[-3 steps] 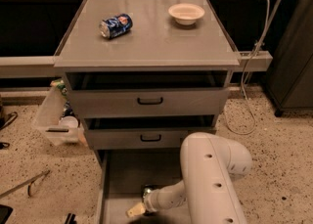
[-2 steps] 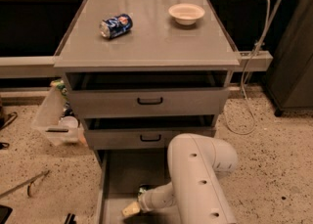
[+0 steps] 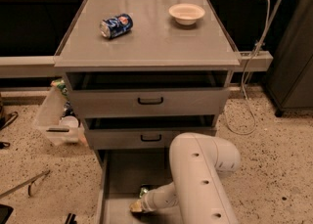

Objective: Pick green can from bottom drawer and place on counter

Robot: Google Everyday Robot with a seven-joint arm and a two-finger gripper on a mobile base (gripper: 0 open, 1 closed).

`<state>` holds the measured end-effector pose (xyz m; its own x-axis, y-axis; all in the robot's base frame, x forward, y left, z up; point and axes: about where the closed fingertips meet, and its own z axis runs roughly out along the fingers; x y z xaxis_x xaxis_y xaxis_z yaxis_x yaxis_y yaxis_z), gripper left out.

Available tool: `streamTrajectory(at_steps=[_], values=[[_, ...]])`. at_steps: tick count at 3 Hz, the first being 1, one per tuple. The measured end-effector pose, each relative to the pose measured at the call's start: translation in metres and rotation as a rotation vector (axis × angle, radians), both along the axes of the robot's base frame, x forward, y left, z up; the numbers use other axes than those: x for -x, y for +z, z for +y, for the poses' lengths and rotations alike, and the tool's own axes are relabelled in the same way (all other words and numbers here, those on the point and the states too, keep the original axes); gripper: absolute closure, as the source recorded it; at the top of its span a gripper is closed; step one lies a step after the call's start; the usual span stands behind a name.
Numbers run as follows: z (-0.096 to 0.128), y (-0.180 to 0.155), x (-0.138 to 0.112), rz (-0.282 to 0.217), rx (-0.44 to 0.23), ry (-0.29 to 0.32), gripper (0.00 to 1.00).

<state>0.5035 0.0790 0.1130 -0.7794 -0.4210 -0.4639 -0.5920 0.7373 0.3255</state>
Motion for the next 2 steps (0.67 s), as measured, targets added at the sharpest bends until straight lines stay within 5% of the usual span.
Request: streamTrajectory(at_steps=[2], values=[[0.0000,0.0000,0.0000,0.000,0.000,0.000,0.87]])
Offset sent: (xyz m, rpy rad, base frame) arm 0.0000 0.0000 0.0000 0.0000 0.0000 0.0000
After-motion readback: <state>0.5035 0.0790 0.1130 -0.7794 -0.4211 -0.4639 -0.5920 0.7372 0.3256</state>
